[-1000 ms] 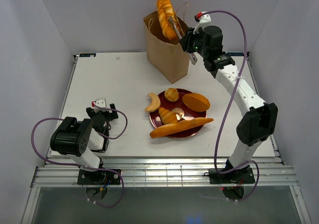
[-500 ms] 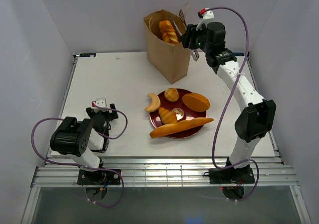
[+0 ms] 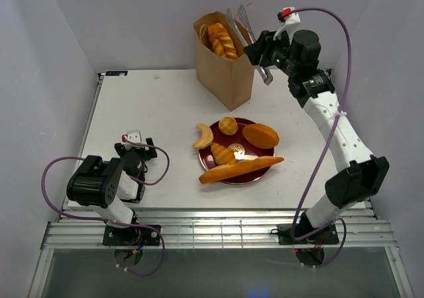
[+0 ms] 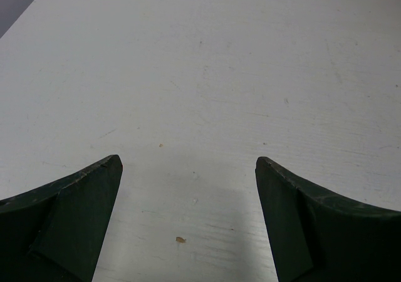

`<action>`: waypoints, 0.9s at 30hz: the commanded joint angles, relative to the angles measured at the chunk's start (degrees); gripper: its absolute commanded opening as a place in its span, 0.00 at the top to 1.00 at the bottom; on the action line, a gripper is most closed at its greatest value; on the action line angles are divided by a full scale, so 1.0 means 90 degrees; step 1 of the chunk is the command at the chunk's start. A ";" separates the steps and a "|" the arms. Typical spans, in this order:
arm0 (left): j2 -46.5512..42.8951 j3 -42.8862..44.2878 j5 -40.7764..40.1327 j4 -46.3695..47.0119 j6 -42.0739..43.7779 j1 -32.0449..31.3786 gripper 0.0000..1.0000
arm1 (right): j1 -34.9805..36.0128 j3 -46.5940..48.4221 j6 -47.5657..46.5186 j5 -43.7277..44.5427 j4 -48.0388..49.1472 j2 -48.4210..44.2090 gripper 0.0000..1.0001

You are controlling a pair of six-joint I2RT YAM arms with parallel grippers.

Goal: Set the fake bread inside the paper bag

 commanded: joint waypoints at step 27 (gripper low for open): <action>-0.0110 0.0061 0.0084 0.0629 -0.0080 0.0033 0.02 | 0.1558 -0.5596 -0.1205 -0.1702 -0.2201 -0.5556 0.46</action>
